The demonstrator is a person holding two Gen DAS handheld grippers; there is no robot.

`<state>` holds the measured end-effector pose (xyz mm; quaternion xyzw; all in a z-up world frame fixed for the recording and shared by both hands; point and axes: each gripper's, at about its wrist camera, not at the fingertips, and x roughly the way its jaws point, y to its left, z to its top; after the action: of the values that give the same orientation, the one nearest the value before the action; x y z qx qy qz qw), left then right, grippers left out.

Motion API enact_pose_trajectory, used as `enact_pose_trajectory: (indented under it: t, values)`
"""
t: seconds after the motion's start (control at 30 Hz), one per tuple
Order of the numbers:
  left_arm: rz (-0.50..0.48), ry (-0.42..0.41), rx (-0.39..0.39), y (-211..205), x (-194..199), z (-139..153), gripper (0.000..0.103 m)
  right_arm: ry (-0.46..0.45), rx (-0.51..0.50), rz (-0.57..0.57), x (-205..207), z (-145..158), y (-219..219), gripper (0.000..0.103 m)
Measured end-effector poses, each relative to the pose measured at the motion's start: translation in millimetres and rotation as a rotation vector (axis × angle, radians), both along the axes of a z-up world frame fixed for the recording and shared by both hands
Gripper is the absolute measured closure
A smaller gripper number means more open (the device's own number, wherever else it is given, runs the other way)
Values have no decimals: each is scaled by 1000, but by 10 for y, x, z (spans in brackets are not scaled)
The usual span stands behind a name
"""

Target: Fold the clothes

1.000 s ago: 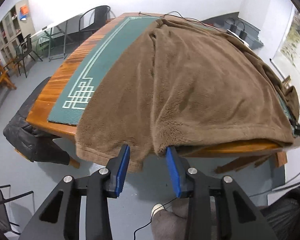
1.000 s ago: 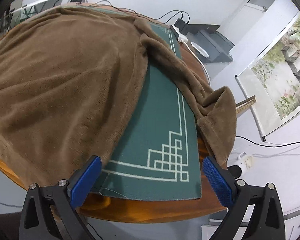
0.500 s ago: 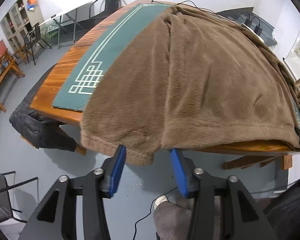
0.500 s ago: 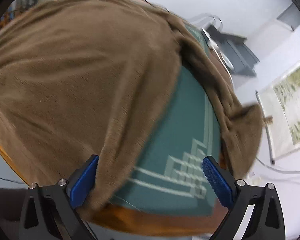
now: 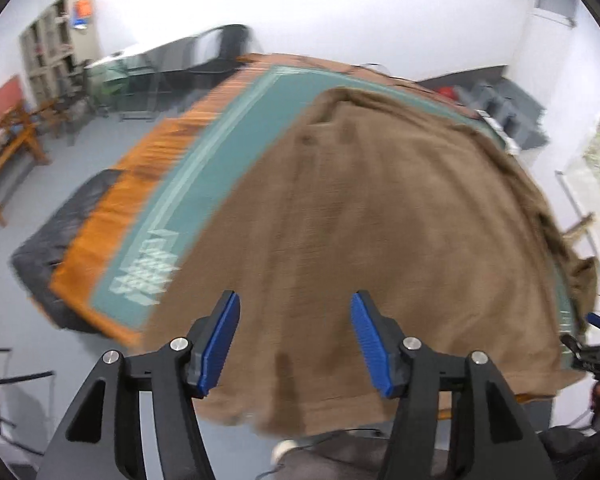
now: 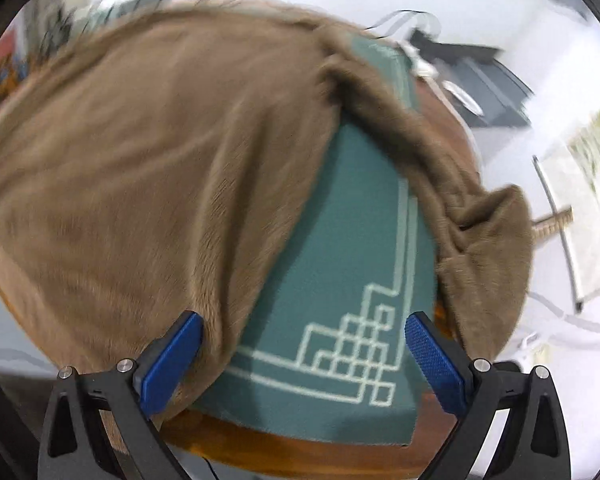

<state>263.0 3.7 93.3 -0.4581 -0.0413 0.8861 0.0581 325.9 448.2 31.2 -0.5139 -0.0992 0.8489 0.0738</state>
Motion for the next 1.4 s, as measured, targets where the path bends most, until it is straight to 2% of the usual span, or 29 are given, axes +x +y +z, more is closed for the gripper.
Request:
enact_pose_trajectory:
  t: [0.13,0.23,0.4,0.57,0.6,0.7,0.77,0.8,0.93,1.03,1.17,1.23,1.27,1.33,1.4]
  values:
    - [-107,-4,61,485,-171,75,34,127,-39,-177,186,218,522,1]
    - [-190,8,103,835,-269,227,27,173,-59,-292,297,262,912,1]
    - [-289,22,127,1338,-486,377,25,227,-71,-271,154,259,1108,1]
    - [-352,37,165,1620,-641,518,24,166,-97,-244,-239,-26,1187,2]
    - [-361,41,167,1653,-658,540,24,142,-104,-250,-309,-101,1222,10]
    - [-376,44,165,1699,-696,570,23,75,-149,-307,-374,-230,1387,57]
    - [-370,36,158,1672,-752,553,23,77,-192,-345,-340,-206,1498,61]
    - [-363,30,158,1649,-781,540,23,79,-203,-367,-312,-158,1549,68]
    - [-332,-4,175,1517,-909,470,23,150,-310,-454,-130,164,1743,79]
    - [-315,-25,190,1447,-1003,416,23,278,-470,-511,23,560,1894,79]
    - [-308,-47,221,1424,-1128,375,23,463,-678,-483,56,1108,1915,80]
    - [-318,-45,231,1432,-1176,387,23,551,-770,-457,60,1379,1893,80]
    - [-322,-44,233,1433,-1194,401,23,584,-775,-423,32,1515,1822,80]
    - [-332,-39,238,1434,-1232,417,23,631,-770,-312,-80,1822,1564,80]
    - [-335,-38,240,1414,-1271,424,23,630,-782,-165,-278,2037,1178,80]
